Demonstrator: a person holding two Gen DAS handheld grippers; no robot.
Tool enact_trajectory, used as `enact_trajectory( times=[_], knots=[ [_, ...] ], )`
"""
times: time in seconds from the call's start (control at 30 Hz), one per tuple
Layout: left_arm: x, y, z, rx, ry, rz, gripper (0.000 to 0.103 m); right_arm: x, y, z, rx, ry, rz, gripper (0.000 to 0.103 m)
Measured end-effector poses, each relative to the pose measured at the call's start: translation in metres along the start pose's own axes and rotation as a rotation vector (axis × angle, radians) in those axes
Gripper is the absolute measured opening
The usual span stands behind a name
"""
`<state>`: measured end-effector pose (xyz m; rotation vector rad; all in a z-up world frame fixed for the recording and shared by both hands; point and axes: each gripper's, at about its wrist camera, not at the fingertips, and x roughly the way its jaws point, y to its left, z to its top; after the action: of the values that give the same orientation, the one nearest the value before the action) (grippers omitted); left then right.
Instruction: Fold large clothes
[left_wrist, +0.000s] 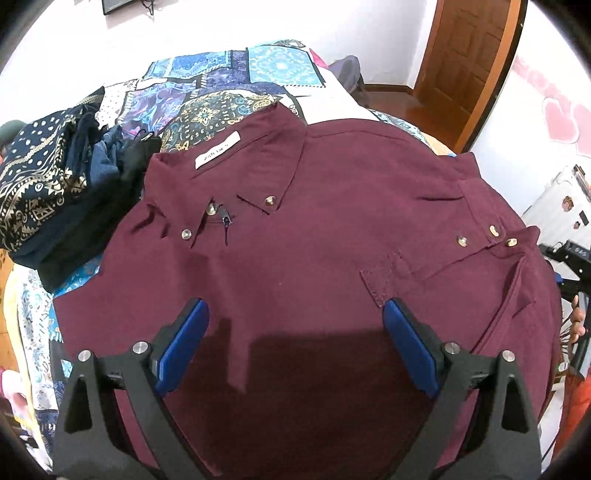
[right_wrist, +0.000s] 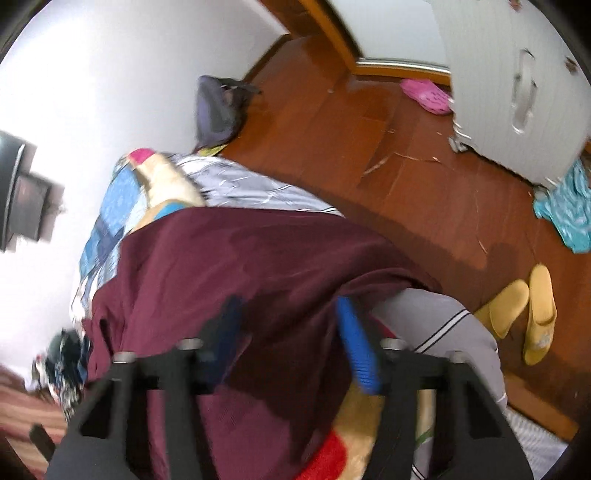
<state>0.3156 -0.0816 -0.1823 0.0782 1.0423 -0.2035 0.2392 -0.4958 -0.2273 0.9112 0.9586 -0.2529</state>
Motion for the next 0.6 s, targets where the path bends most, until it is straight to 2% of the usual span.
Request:
enact_trajectory(
  times=[0.07, 0.1, 0.2, 0.27, 0.37, 0.47, 0.53, 0.57, 0.6],
  knots=[
    [0.000, 0.002, -0.001, -0.005, 0.000, 0.000, 0.096, -0.001, 0.001, 0.000, 0.013, 0.004, 0.011, 0.020],
    [-0.001, 0.004, -0.002, -0.008, 0.000, 0.001, 0.096, -0.002, 0.003, -0.001, 0.011, 0.004, 0.017, 0.007],
    [-0.002, 0.008, -0.004, -0.021, 0.000, -0.005, 0.096, -0.012, 0.010, -0.002, 0.013, 0.026, 0.111, 0.003],
    [-0.004, 0.010, -0.005, -0.028, -0.003, -0.008, 0.096, -0.024, 0.028, -0.004, -0.039, 0.023, 0.182, 0.002],
    [-0.011, 0.013, -0.007, -0.043, -0.021, -0.022, 0.096, -0.048, 0.070, -0.011, -0.152, -0.027, 0.215, 0.002],
    [-0.020, 0.015, -0.011, -0.051, -0.039, -0.037, 0.096, -0.068, 0.099, -0.022, -0.252, -0.087, 0.154, 0.002],
    [-0.026, 0.016, -0.014, -0.047, -0.052, -0.038, 0.096, -0.073, 0.106, -0.031, -0.303, -0.067, 0.138, 0.006],
    [-0.029, 0.017, -0.016, -0.042, -0.059, -0.036, 0.096, -0.072, 0.105, -0.034, -0.309, -0.049, 0.134, 0.015],
    [-0.031, 0.018, -0.017, -0.037, -0.064, -0.035, 0.096, -0.071, 0.100, -0.038, -0.309, -0.029, 0.124, 0.029]
  ],
)
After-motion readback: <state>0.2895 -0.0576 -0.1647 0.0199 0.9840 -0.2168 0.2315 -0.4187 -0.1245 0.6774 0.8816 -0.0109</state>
